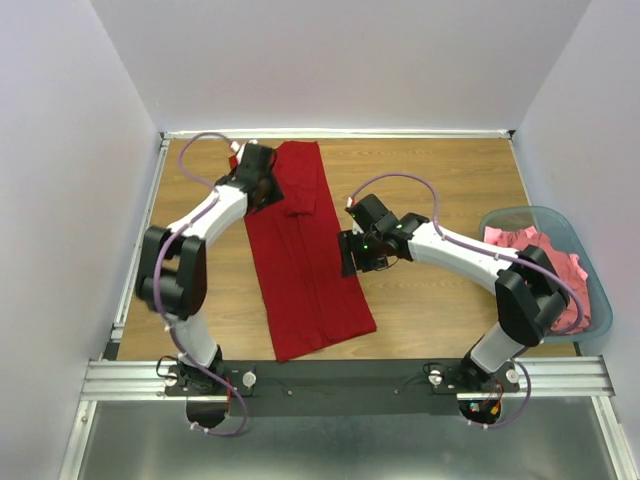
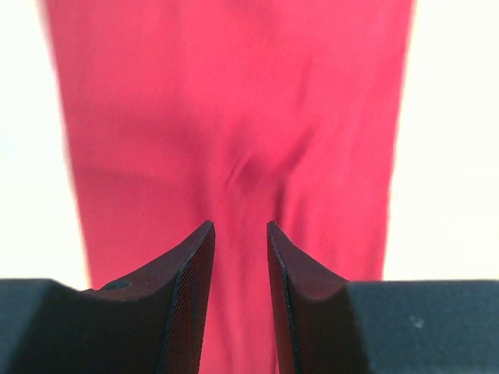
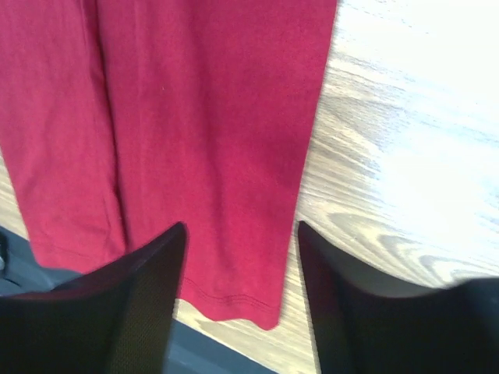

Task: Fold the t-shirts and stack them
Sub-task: Fold the tshirt

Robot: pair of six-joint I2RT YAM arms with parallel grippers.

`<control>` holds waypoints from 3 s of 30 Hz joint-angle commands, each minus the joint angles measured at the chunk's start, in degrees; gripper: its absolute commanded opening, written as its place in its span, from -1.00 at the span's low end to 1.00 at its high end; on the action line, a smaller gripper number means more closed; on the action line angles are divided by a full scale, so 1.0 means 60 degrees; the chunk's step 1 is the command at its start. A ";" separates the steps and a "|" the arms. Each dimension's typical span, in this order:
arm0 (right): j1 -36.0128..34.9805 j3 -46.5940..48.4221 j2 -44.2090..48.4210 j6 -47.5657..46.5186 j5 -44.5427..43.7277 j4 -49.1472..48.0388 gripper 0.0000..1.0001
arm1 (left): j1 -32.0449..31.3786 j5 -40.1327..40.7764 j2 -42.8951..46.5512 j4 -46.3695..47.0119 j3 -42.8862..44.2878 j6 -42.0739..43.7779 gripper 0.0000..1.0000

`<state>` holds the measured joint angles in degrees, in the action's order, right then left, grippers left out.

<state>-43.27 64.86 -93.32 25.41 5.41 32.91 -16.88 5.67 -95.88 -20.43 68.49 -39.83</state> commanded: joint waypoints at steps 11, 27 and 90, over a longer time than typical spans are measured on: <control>-0.0011 -0.0278 0.0582 0.0379 -0.1384 0.0170 0.80 | -0.0511 0.0711 -0.5009 -0.0916 0.4842 0.1190 -0.17; 0.0209 -0.0776 0.1226 0.1111 -0.1971 0.0170 0.81 | -0.1522 -0.0710 -0.7767 -0.1505 0.9034 0.0926 0.01; 0.1158 0.3698 -0.2692 -0.1332 -0.1639 -0.0897 0.04 | -0.2782 0.0535 0.2138 -0.1578 -0.2332 -0.1945 0.16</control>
<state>-40.93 78.28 -102.32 25.63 -8.29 34.22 -33.71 10.13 -81.62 -34.89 54.61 -55.48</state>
